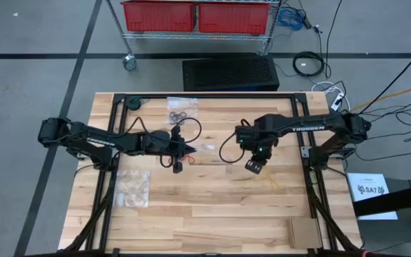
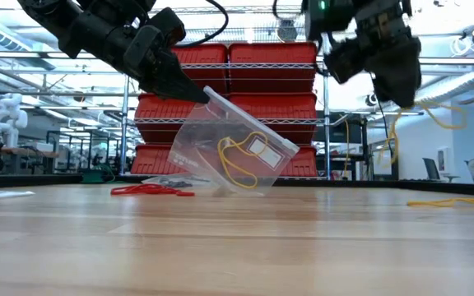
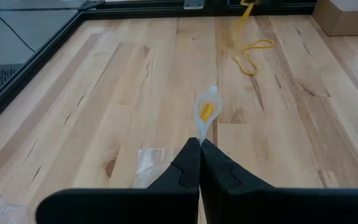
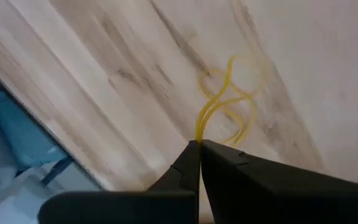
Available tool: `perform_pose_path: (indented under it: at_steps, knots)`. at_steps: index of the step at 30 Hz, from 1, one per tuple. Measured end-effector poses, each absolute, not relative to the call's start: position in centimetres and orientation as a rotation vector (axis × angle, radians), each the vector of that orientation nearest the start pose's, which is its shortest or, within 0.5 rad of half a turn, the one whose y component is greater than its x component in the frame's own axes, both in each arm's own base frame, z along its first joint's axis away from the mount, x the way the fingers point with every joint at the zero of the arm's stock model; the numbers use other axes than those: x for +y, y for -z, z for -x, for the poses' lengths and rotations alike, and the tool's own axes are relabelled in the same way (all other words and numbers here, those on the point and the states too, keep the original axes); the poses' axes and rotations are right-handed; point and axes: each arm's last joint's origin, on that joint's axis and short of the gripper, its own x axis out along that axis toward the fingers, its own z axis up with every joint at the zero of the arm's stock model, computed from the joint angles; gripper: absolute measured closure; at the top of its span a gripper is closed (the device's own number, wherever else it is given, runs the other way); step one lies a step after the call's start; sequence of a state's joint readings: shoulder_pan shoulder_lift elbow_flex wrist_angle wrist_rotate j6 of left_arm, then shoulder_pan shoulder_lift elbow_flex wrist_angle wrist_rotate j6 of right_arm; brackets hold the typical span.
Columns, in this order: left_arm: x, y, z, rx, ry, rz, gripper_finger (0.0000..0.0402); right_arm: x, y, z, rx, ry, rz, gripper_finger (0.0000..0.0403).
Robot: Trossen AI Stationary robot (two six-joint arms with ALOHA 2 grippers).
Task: Sort rubber bands
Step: Put the yellow rubber band into the bottom right transparent zip bag
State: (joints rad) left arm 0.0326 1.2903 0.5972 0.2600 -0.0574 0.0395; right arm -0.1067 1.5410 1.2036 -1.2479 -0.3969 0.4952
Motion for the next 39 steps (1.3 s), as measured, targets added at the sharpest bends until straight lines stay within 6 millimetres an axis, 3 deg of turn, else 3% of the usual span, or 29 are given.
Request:
perform_pose_path:
  at_steps: [6, 14, 28, 34, 39]
  knots:
    - [1.0, -20.6, -26.1, 0.435, -0.08, -0.045, 0.04, -3.5, -21.5, -25.2, 1.579, 0.176, -0.791, 0.0403]
    - [1.0, -20.6, -26.1, 0.433, -0.08, -0.045, 0.04, -6.4, -18.4, -25.5, 1.37, 0.307, -0.657, 0.0403]
    - [1.0, -20.6, -26.1, 0.434, -0.08, -0.046, 0.04, -8.6, -16.2, -25.8, 1.108, 0.541, -0.626, 0.0403]
    - [1.0, -20.6, -26.1, 0.434, -0.08, -0.046, 0.04, -8.9, -15.6, -26.2, 0.987, 0.522, -0.59, 0.0403]
    - [1.0, -20.6, -26.1, 0.434, -0.08, -0.046, 0.04, -9.6, -15.5, -26.0, 0.957, 0.612, -0.543, 0.0395]
